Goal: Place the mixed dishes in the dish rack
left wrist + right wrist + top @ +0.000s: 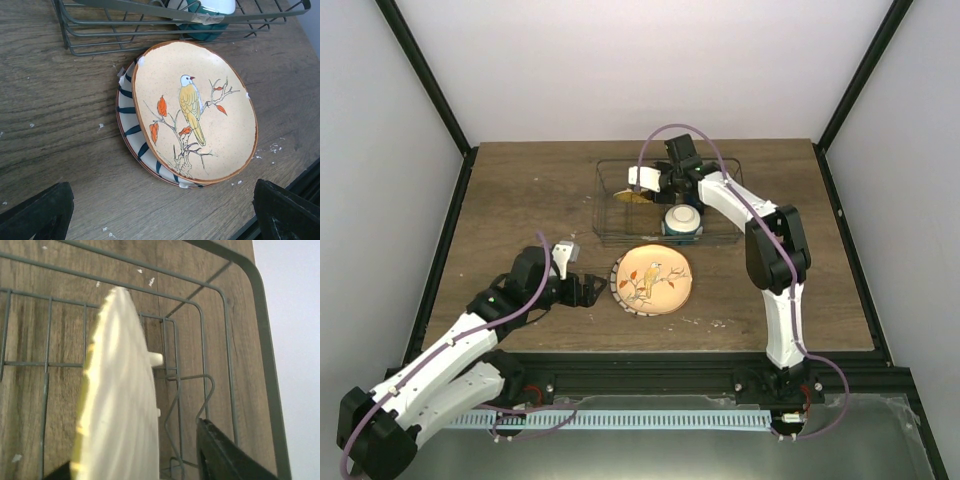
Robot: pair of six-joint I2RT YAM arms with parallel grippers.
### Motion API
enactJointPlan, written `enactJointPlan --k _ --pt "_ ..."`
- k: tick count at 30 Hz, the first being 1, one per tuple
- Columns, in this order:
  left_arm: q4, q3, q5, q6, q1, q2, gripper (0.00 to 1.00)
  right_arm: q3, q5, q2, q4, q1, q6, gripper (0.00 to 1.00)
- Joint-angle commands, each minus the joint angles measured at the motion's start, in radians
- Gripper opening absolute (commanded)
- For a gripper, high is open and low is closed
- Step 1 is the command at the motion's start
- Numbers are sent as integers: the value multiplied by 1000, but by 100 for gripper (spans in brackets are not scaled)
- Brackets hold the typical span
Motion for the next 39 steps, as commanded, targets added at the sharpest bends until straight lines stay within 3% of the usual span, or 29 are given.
enactJointPlan --k 1,8,13,16,21,29,37,39 --pt "7 12 -1 -3 4 1 100 -8 8 -50 27 9 17 47" --pt "51 -10 13 -14 4 36 100 -2 95 -148 -35 17 56 71" --pt "96 -31 30 -23 6 85 100 -17 76 -261 -141 24 127 95" --pt "113 -30 42 -21 5 136 100 -59 72 -343 -131 44 186 99" --pt "151 -10 58 -13 5 241 100 -171 228 -474 -65 130 354 100" --pt "241 26 97 -3 0 353 96 -418 327 -665 -18 141 1038 99" --pt "288 42 94 20 -18 371 90 -721 477 -882 -18 177 1336 68" --pt "302 42 93 25 -26 387 88 -771 487 -954 -18 180 1387 67"
